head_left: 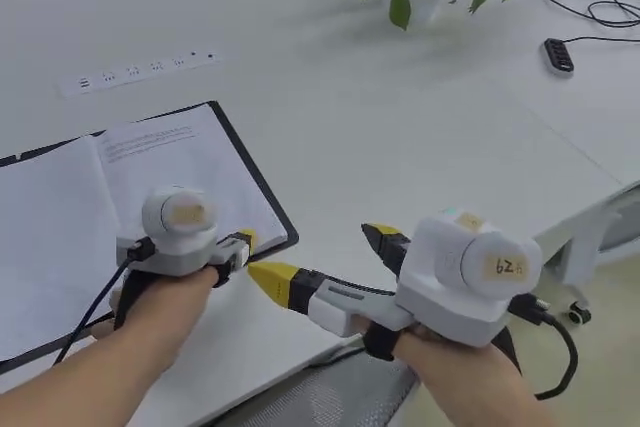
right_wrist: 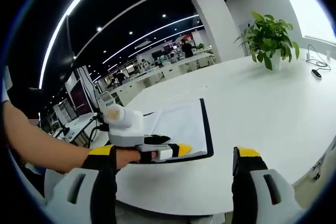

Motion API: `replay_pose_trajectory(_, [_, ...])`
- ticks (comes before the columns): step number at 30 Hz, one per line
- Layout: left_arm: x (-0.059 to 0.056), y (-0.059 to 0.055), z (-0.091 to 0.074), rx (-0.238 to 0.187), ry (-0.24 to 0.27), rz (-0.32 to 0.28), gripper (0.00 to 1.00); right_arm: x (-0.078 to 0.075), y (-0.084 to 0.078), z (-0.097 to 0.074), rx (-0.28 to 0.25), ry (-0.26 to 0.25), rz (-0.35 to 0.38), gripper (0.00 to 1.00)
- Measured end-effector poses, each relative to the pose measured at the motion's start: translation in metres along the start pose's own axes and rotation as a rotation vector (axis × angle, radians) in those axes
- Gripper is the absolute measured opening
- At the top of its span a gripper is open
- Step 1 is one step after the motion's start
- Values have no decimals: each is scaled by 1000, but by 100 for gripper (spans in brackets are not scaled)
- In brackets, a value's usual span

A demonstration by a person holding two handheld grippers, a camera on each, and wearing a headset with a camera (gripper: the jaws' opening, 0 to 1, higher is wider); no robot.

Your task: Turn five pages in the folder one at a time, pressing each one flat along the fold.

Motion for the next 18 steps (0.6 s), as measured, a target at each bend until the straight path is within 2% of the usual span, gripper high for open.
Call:
replay_pose_trajectory(2, [0, -2, 0, -5, 17, 24, 52, 0, -1, 0, 4, -2, 3, 91])
replay_pose_trajectory(8, [0, -6, -3, -51, 43, 29, 49, -1, -3, -1, 10, -4, 10, 91])
replay_pose_trajectory(18, [2, -12, -4, -124, 41, 42, 44, -5, -4, -1, 15, -15, 22, 90])
Point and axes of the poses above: the centre of the closed fingertips' face, and the gripper's own axes: z roughly forward along the fingers, x roughly to its left, y roughly out of its top, the point moved 9 cm from there along -z, roughly backward along the fingers, and after that the axes turned 9 degrees about -x, right-handed, at the moved point
